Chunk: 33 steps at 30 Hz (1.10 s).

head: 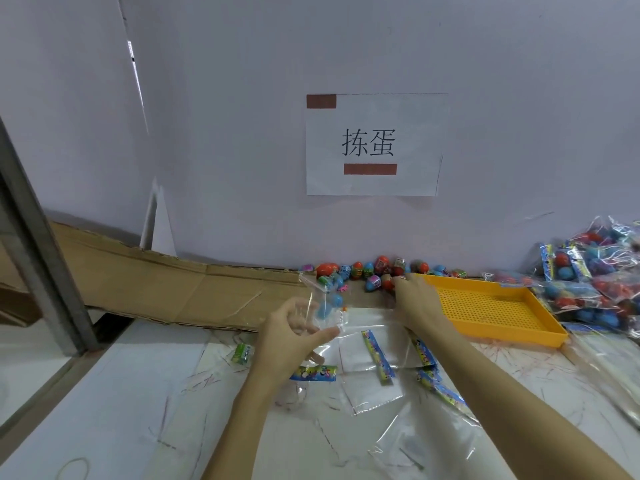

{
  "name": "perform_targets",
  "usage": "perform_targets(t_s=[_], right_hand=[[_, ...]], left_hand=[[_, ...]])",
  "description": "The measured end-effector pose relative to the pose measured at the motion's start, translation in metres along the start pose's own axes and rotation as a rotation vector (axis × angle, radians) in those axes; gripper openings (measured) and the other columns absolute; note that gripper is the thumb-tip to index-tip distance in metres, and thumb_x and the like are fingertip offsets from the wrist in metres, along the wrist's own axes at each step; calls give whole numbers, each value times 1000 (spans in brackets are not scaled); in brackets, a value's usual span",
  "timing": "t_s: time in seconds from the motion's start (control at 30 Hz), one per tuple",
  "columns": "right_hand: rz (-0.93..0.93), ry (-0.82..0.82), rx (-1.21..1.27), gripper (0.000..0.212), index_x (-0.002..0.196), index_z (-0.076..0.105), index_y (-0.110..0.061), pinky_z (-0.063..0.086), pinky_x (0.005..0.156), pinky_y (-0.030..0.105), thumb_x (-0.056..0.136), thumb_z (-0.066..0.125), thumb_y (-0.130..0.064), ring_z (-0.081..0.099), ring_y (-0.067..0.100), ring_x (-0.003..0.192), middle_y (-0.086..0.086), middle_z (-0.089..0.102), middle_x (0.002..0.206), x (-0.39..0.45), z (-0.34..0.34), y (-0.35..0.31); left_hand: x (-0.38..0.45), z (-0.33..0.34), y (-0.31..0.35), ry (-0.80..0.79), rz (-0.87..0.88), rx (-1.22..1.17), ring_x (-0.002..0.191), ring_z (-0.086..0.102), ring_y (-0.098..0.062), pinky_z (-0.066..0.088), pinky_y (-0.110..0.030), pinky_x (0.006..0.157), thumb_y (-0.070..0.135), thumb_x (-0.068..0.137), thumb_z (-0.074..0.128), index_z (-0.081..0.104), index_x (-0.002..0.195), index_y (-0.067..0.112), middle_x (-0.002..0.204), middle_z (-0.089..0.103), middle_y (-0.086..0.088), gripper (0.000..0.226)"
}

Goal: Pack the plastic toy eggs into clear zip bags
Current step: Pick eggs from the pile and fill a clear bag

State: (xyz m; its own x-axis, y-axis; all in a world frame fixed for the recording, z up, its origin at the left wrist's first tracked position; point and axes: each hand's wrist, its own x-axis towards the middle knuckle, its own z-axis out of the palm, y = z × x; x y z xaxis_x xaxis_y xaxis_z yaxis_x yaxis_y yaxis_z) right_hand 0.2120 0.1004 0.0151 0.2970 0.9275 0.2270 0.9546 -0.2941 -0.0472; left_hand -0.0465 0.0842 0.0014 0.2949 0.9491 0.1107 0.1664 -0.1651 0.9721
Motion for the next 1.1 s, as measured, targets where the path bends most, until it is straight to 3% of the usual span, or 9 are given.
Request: perform_targets(t_s=[0.13,0.27,0.37,0.57,0.73,0.83,0.93,1.03,1.1], right_hand=[[14,127,-153,25,120,58,-18,39,95,35,104,51,-35,49,26,120,3,64,123,5,13,5],[31,204,-133,40,135,50,-16,39,103,37,100,58,-33,47,29,124,8,60,132,5,14,4],[37,291,271,39,131,53,-11,45,93,34,97,67,-25,54,27,112,10,60,124,-7,5,-5],[21,456,977,29,117,67,-12,51,74,6,90,77,-14,65,0,85,-1,70,105,-60,-21,-33],[-102,494,1329,30,112,64,-18,57,77,16,87,79,-11,72,6,94,-12,72,103,-101,-27,-49],[-240,403,1276,33,115,62,-20,61,74,22,89,76,-7,73,10,96,-8,71,110,-108,-22,-52],[-303,321,1101,45,111,57,-44,57,59,16,89,77,-11,72,3,87,-21,65,110,-109,-18,-51],[-311,276,1014,49,109,53,-54,57,61,15,89,77,-16,69,-1,91,-32,62,106,-108,-15,-48],[-314,244,1039,46,109,56,-54,59,66,18,89,77,-18,68,0,94,-31,64,107,-108,-15,-45]], left_hand=[[4,3,-6,-24,-2,25,59,73,-27,63,-37,57,30,69,95,64,117,27,77,75,-3,57],[6,6,-11,-44,9,86,59,74,-23,62,-32,56,33,70,94,64,112,32,78,76,1,52],[5,6,-13,-66,23,110,66,76,-21,63,-33,61,34,73,93,64,114,31,79,78,2,51],[4,7,-10,-79,22,143,71,77,-21,65,-40,66,32,76,92,63,113,27,79,79,4,47],[2,9,-11,-73,54,279,63,74,-15,64,-45,76,40,74,92,60,111,41,80,78,13,49],[-1,13,-9,-141,95,333,59,73,-15,63,-43,71,43,72,91,58,119,45,85,76,16,58],[-3,17,-5,-144,119,415,59,73,-11,61,-28,61,48,72,88,53,138,36,85,74,21,76],[-5,18,-2,-119,151,434,62,71,-9,59,-22,61,62,66,82,54,136,39,82,73,21,79],[-5,18,-3,-146,175,401,64,72,-9,61,-24,61,70,67,78,52,123,52,85,73,22,64]])
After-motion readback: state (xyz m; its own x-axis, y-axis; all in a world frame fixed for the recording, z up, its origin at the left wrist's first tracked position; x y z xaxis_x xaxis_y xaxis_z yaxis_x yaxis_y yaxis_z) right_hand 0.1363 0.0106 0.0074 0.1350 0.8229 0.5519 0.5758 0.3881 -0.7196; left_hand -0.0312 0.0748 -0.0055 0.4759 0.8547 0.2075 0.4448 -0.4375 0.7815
